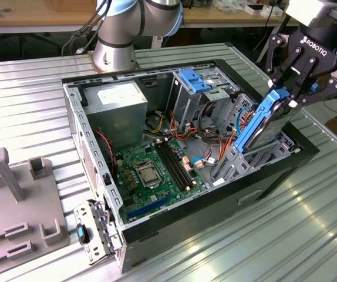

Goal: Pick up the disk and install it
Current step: 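Insert the disk into the insertion slot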

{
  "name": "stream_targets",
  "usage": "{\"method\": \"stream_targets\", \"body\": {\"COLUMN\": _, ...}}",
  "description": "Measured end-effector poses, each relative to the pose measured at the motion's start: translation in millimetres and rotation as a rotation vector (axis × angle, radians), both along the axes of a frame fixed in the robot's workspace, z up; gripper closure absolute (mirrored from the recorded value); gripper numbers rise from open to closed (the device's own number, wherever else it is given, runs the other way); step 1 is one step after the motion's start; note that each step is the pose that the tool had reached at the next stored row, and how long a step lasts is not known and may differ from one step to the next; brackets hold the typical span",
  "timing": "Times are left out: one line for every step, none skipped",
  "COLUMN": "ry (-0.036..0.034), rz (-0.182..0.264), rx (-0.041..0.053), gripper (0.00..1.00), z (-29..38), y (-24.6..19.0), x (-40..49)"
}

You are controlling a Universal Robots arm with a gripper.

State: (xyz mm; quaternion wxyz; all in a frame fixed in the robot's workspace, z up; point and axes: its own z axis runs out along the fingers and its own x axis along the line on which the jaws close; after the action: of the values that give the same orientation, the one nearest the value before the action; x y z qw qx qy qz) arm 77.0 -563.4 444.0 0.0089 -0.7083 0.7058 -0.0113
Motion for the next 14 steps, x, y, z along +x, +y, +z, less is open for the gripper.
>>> {"method": "stream_targets", "body": {"ry": 0.0000, "rz": 0.000, "rx": 0.0000, "gripper": 0.63, "z": -0.6, "y": 0.0, "x": 0.0}}
{"method": "stream_targets", "body": {"ry": 0.0000, "rz": 0.000, "rx": 0.0000, "gripper": 0.63, "z": -1.1, "y": 0.0, "x": 0.0}}
{"method": "stream_targets", "body": {"ry": 0.0000, "rz": 0.000, "rx": 0.0000, "gripper": 0.63, "z": -1.6, "y": 0.0, "x": 0.0}}
{"method": "stream_targets", "body": {"ry": 0.0000, "rz": 0.000, "rx": 0.0000, "gripper": 0.63, "z": -2.2, "y": 0.0, "x": 0.0}}
{"method": "stream_targets", "body": {"ry": 0.0000, "rz": 0.000, "rx": 0.0000, "gripper": 0.63, "z": -3.1, "y": 0.0, "x": 0.0}}
{"method": "stream_targets", "body": {"ry": 0.0000, "rz": 0.000, "rx": 0.0000, "gripper": 0.63, "z": -4.1, "y": 0.0, "x": 0.0}}
{"method": "stream_targets", "body": {"ry": 0.0000, "rz": 0.000, "rx": 0.0000, "gripper": 0.63, "z": -4.7, "y": 0.0, "x": 0.0}}
{"method": "stream_targets", "body": {"ry": 0.0000, "rz": 0.000, "rx": 0.0000, "gripper": 0.63, "z": -5.2, "y": 0.0, "x": 0.0}}
{"method": "stream_targets", "body": {"ry": 0.0000, "rz": 0.000, "rx": -0.0001, "gripper": 0.63, "z": -6.2, "y": 0.0, "x": 0.0}}
{"method": "stream_targets", "body": {"ry": 0.0000, "rz": 0.000, "rx": 0.0000, "gripper": 0.63, "z": -7.3, "y": 0.0, "x": 0.0}}
{"method": "stream_targets", "body": {"ry": 0.0000, "rz": 0.000, "rx": 0.0000, "gripper": 0.63, "z": -8.2, "y": 0.0, "x": 0.0}}
{"method": "stream_targets", "body": {"ry": 0.0000, "rz": 0.000, "rx": 0.0000, "gripper": 0.63, "z": -8.6, "y": 0.0, "x": 0.0}}
{"method": "stream_targets", "body": {"ry": 0.0000, "rz": 0.000, "rx": 0.0000, "gripper": 0.63, "z": -9.1, "y": 0.0, "x": 0.0}}
{"method": "stream_targets", "body": {"ry": 0.0000, "rz": 0.000, "rx": 0.0000, "gripper": 0.63, "z": -10.1, "y": 0.0, "x": 0.0}}
